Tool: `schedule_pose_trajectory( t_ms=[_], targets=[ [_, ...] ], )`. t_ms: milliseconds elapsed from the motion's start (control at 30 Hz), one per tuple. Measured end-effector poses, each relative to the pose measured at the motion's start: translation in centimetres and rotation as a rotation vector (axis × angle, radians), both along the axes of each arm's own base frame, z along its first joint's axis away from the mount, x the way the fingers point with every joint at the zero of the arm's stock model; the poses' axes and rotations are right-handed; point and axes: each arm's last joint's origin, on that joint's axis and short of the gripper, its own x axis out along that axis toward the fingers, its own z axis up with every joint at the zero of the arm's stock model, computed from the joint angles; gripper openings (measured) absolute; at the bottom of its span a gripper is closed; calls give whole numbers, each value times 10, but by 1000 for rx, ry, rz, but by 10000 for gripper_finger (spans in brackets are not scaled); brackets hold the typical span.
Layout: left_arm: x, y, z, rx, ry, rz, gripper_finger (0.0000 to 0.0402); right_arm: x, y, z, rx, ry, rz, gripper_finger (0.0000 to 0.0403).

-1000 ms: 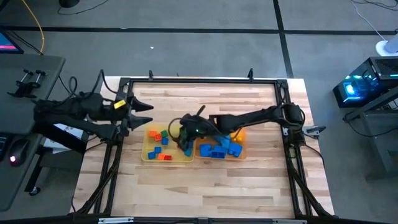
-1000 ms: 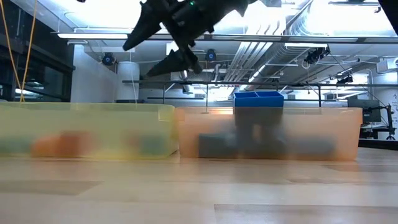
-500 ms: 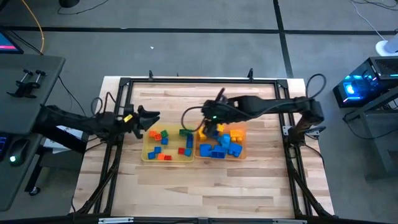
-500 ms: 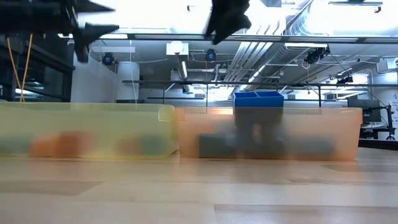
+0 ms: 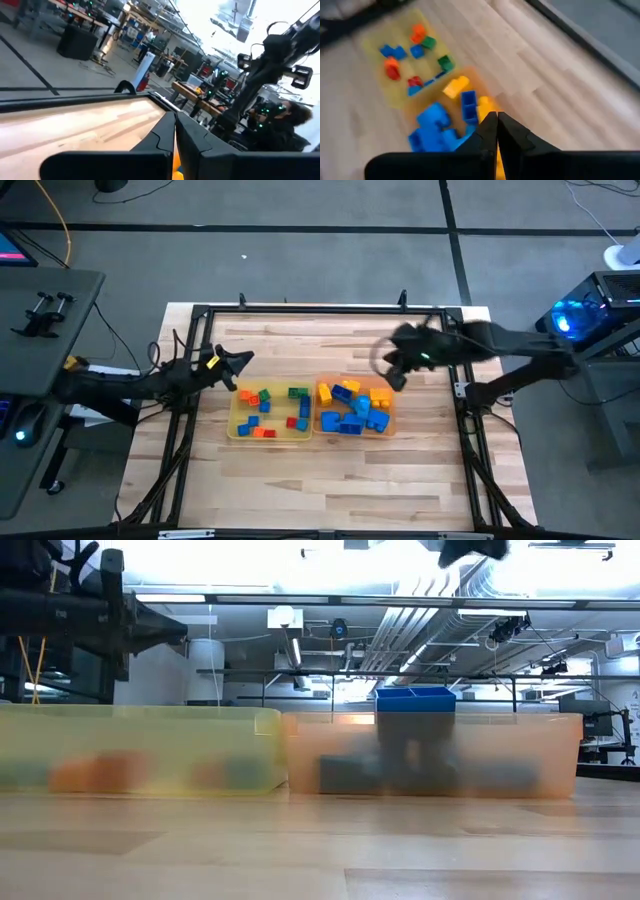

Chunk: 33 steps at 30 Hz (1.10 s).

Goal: Sort blocks by size
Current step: Return to Home Position

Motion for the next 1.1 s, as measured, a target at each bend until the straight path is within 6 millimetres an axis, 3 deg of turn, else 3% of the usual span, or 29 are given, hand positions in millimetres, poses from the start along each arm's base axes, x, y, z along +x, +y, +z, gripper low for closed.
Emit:
schedule_pose_trajectory(
  t_ms=[133, 233, 433, 567, 800, 1100],
  targets=[
    [0, 0, 0, -6, -4, -46, 1, -32, 13, -48, 121, -170, -40, 3],
    [0, 0, 0, -17, -10, -62, 3, -45, 18, -91, 193, -325, -35, 4],
    [0, 0, -2, -25, 7, -61, 5, -46, -6, -148, 181, -674, 17, 2],
    [0, 0, -2, -25, 6, -61, 5, -57, -20, -171, 168, -779, 108, 1],
    [0, 0, -2, -25, 7, -61, 5, -80, -20, -190, 77, -901, 221, 1],
    [-1, 0, -1, -24, -1, -62, 5, -95, -17, -218, -29, -867, 295, 0]
  ],
)
